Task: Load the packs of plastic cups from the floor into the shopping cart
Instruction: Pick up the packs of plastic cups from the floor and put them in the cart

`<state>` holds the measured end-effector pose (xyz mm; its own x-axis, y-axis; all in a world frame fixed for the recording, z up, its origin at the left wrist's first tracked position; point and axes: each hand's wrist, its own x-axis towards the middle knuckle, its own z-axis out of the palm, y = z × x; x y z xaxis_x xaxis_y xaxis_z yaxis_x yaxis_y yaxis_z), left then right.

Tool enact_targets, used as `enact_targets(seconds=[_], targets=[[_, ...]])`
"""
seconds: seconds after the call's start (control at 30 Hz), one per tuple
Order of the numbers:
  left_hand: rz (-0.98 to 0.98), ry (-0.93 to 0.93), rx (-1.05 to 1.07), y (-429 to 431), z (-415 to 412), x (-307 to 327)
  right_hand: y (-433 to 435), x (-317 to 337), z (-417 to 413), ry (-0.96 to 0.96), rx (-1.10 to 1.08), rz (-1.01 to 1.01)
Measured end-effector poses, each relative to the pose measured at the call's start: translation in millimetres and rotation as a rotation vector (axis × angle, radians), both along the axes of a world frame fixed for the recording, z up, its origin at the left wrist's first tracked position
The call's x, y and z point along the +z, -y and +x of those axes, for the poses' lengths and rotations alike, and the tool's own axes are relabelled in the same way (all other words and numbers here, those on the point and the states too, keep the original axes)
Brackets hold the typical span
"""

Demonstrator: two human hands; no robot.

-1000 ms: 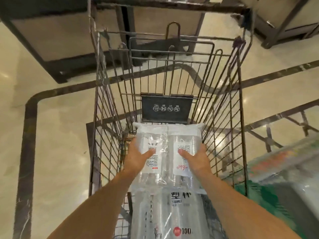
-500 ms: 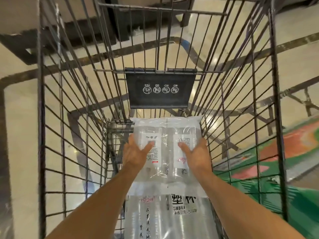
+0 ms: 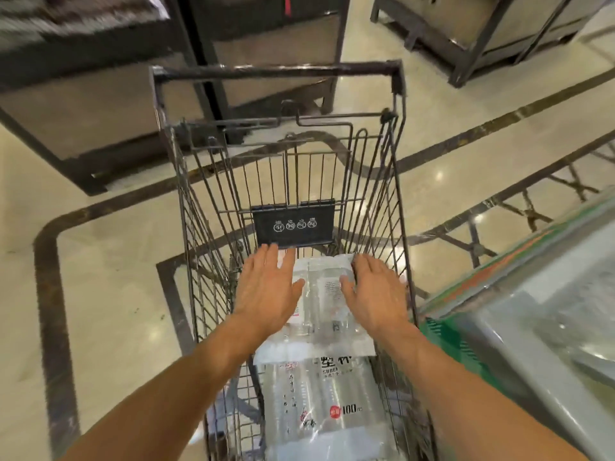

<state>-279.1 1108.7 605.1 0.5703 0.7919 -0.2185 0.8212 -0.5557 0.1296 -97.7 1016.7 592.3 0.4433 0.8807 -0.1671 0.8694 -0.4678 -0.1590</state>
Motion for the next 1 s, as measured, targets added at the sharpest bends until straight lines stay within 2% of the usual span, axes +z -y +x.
enact_targets(seconds=[0.1,0.2,0.37,0.47,0.73,1.0], targets=[[0.077,-0.051,-0.146,25.3,5.7,90.9,34.6,82.9,2.9,0.082,0.026,0.066],[0.169,-0.026,-0.258,52.0,25.0,172.8,81.1,163.4,11.9,0.133,-0.012,0.128],[0.307,0.093,-0.534,126.0,80.6,272.6,193.6,264.4,31.3,0.185,-0.212,0.172],[0.306,0.119,-0.715,194.7,112.4,316.1,285.9,302.0,33.5,0.219,-0.385,0.184],[0.237,0.204,-1.151,439.6,155.1,372.4,560.2,345.7,-4.6,0.248,-0.837,0.183],[0.188,0.245,-1.448,703.2,146.9,379.1,823.9,356.2,-87.6,0.321,-1.158,0.115]])
